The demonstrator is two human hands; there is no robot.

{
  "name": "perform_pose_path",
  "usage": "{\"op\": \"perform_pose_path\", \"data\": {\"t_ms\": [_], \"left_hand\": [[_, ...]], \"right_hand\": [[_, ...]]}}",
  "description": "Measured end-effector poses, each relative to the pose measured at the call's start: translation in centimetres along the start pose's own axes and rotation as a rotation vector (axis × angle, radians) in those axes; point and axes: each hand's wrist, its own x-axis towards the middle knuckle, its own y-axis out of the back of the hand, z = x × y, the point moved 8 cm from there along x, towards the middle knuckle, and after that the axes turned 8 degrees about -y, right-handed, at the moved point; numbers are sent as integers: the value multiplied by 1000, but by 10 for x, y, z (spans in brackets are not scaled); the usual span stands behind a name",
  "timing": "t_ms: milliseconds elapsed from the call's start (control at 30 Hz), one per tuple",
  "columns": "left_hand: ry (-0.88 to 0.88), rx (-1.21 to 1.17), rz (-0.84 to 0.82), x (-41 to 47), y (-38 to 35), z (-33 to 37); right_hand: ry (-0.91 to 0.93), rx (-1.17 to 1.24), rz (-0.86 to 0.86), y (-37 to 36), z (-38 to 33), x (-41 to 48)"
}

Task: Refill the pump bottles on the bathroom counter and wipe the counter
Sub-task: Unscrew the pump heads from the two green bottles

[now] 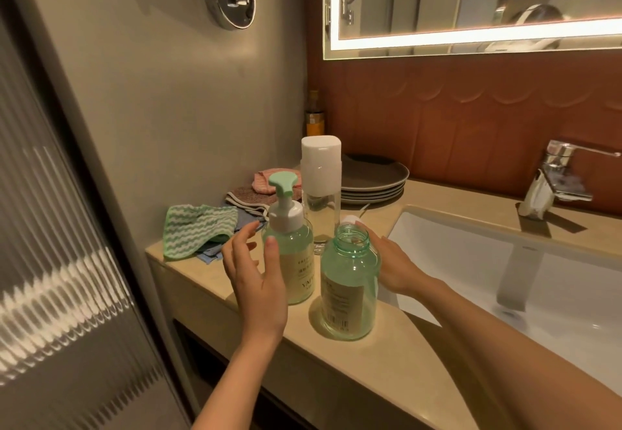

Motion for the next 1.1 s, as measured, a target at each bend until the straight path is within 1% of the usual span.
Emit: {"op": "perform_pose_path", "data": {"t_ms": [133,300,433,567,700,733,767,833,867,900,967,1100], "left_hand": [[34,6,-47,-1,-2,-1],[143,3,-113,-5,-6,-7],[194,-1,-174,-6,-8,-11],[197,40,-259,-1,-11,-15],[217,50,-348,7,-21,-21],[226,42,-361,9,-23,-22],[230,41,-366,11,-24,-22],[233,63,-353,15,-23,-21],[225,78,-336,17,-20,-20],[209,89,-311,19,-16,-17],[147,103,-259,22,-6,-5],[2,154,-175,28,16,35]], "right_hand": [[-19,20,-9,5,-1,-7],[-24,47,-3,16,-8,-22],[-38,46,-5,35,-24,-38],[-3,84,146,72,-53,-51],[96,257,314,117,-103,-67],[134,264,307,124,-118,-73],[175,235,259,128,-135,-78],[223,120,86,121,-164,-90],[231,53,19,116,-173,-96],[235,-12,-12,112,-181,-100],[239,-80,2,108,-193,-107],[291,42,75,102,-214,-118]]}}
